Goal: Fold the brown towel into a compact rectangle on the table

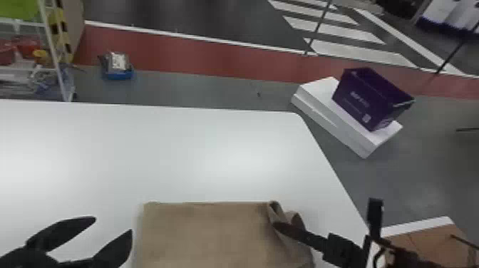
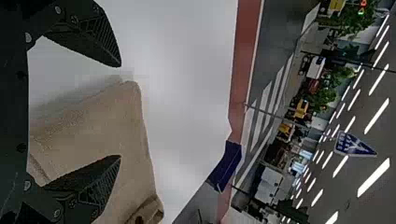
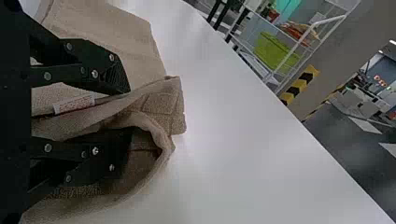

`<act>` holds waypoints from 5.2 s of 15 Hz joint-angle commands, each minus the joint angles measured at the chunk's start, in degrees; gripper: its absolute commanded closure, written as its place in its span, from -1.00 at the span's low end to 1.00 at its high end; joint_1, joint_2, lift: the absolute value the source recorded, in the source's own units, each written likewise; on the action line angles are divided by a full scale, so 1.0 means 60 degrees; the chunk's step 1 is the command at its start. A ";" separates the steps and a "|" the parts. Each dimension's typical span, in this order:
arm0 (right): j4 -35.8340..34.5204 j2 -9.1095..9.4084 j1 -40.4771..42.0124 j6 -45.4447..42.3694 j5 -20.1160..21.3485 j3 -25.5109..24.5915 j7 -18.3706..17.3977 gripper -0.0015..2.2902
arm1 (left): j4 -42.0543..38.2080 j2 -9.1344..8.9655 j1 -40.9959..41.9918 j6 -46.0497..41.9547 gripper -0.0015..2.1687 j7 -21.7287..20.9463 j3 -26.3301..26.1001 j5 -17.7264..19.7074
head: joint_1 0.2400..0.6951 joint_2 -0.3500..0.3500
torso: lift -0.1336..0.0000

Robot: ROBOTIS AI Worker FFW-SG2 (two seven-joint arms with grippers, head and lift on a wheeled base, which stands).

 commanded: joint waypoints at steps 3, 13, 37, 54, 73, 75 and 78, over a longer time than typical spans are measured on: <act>-0.0254 0.0371 0.0017 0.0077 -0.0028 0.0745 -0.0249 -0.33 | -0.0159 -0.0025 0.0177 -0.0003 -0.80 -0.0050 -0.0012 0.0024 | 1.00 -0.92 | -0.84; -0.0459 0.0811 0.0061 -0.0245 -0.0072 0.0599 -0.0279 -0.94 | 0.0529 -0.0025 0.0353 -0.0560 -0.13 -0.0138 -0.0628 -0.0049 | 1.00 -0.73 | -0.84; -0.1499 0.1031 0.0764 -0.1505 0.0001 0.0526 -0.0645 -0.41 | 0.1144 0.0410 0.0235 -0.1234 0.08 0.0345 -0.0642 -0.0518 | 1.00 -0.92 | -0.84; 0.0962 0.0957 0.0003 -0.4054 -0.0248 0.1258 -0.1201 0.34 | 0.1218 0.0425 0.0265 -0.1146 0.08 0.0331 -0.0745 -0.0635 | 1.00 -0.78 | -0.84; -0.2188 0.0796 0.1043 0.0136 -0.0321 -0.0397 -0.1070 -0.75 | 0.0807 0.0425 0.0543 -0.1087 0.08 0.0199 -0.0774 -0.0664 | 1.00 -1.00 | -0.84; -0.2173 0.0782 0.0969 0.0399 -0.0189 -0.0383 -0.1128 -0.75 | 0.0676 0.0425 0.0631 -0.1087 0.08 0.0170 -0.0774 -0.0664 | 1.00 -1.00 | -0.84; -0.2188 0.0708 0.0867 0.1044 0.0104 -0.0236 -0.1450 -0.75 | 0.0544 0.0439 0.0675 -0.1116 0.08 0.0052 -0.0716 -0.0664 | 1.00 -1.00 | -0.84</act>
